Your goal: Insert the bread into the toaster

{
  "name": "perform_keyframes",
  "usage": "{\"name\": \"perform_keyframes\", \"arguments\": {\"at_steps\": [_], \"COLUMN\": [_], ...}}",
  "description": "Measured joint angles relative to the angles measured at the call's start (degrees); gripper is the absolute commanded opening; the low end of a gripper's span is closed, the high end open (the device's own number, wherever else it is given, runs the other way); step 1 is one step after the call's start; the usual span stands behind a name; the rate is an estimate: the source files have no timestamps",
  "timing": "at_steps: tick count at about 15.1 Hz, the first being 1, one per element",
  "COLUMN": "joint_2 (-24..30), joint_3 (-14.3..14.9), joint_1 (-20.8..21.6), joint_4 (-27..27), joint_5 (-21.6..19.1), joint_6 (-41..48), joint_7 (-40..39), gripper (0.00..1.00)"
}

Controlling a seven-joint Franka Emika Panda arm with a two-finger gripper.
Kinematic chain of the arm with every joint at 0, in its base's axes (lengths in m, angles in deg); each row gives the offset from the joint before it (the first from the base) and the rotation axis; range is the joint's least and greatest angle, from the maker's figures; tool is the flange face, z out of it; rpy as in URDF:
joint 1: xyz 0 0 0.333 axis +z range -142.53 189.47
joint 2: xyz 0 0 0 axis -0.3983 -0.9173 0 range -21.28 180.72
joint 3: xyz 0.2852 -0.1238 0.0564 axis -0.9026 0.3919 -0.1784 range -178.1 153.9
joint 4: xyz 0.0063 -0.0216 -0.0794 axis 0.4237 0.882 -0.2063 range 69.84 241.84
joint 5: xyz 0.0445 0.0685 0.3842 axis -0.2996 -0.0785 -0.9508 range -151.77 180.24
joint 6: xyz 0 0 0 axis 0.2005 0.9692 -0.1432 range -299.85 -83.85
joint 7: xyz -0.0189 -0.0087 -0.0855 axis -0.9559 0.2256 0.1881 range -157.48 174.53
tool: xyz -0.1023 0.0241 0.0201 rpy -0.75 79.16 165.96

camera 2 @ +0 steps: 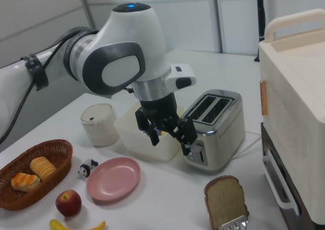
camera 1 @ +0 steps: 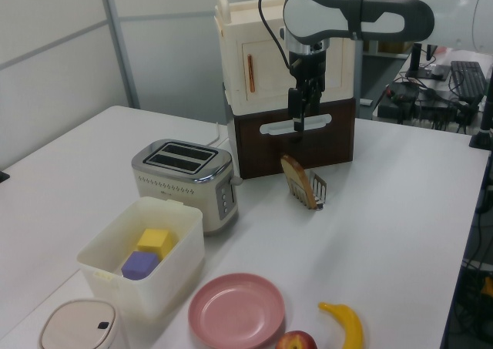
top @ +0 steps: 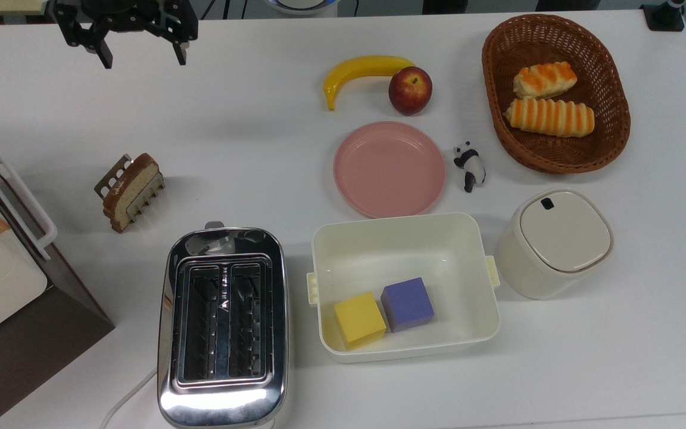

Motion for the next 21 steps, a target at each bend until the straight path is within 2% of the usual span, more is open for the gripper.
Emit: {"name": "perform_keyframes", "arguments": {"at_steps": [21], "joint_2": [0.7], "joint_3": [0.0], "joint_1": [-0.2], "joint_4": [0.0], "joint_5": [0.0], "joint_6": [1.0], "joint_7": [0.4], "gripper": [1.0]}}
